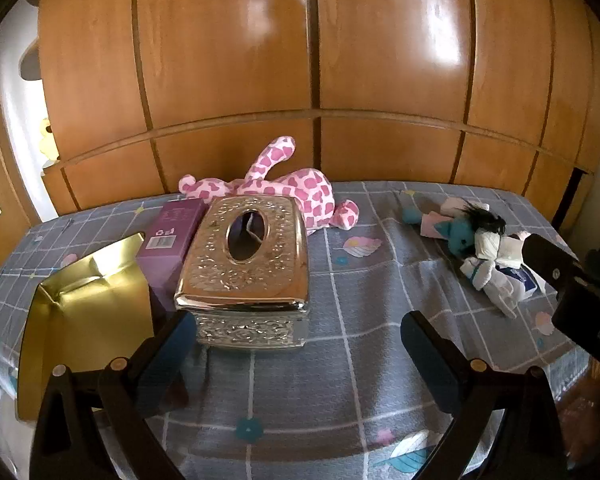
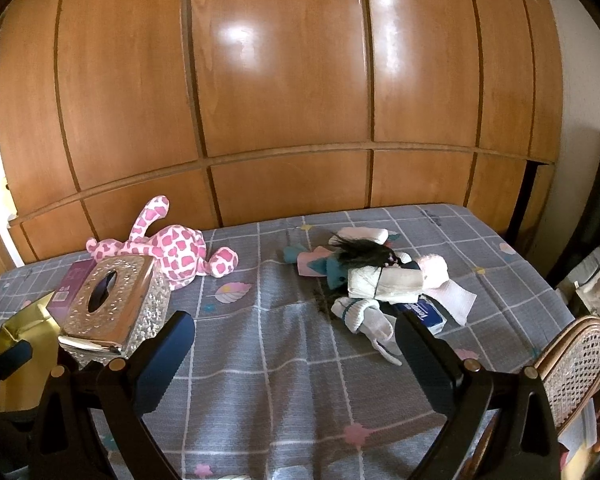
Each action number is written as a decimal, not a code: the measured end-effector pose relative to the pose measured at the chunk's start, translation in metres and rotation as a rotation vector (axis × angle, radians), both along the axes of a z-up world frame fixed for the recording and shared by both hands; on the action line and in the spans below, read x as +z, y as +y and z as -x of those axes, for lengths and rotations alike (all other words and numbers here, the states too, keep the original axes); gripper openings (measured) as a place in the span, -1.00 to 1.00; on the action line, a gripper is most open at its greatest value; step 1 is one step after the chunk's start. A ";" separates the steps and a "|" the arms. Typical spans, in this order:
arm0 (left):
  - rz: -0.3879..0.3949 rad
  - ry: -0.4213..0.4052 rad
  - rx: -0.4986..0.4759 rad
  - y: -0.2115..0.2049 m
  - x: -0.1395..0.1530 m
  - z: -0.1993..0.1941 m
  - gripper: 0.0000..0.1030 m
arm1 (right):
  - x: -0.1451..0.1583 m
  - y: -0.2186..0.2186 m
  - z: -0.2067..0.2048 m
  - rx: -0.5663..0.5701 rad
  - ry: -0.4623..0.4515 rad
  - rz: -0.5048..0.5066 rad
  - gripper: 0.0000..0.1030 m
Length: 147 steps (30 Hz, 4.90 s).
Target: Organize soft objects
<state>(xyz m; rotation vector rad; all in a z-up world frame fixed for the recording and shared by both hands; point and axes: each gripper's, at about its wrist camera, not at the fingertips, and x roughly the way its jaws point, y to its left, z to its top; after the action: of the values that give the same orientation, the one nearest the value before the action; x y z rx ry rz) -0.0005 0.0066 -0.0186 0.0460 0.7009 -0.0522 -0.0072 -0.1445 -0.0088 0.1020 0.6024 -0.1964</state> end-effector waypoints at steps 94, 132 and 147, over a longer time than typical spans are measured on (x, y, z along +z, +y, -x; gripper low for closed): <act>0.205 0.347 -0.398 -0.063 -0.102 -0.067 -0.96 | -0.098 -0.120 -0.153 -0.041 0.309 -0.330 0.73; -0.346 0.349 -1.003 -0.262 -0.078 -0.186 0.31 | -0.063 -0.219 -0.043 -0.097 -0.064 -0.546 -0.22; -0.166 0.498 -0.928 -0.249 -0.080 -0.212 -0.87 | -0.066 -0.217 -0.045 -0.088 -0.057 -0.532 -0.21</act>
<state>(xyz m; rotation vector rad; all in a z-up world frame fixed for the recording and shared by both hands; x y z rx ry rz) 0.2113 -0.2423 -0.0985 0.5304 1.1313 -0.9204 0.0377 -0.3618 -0.0746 0.6467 0.5823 -0.1133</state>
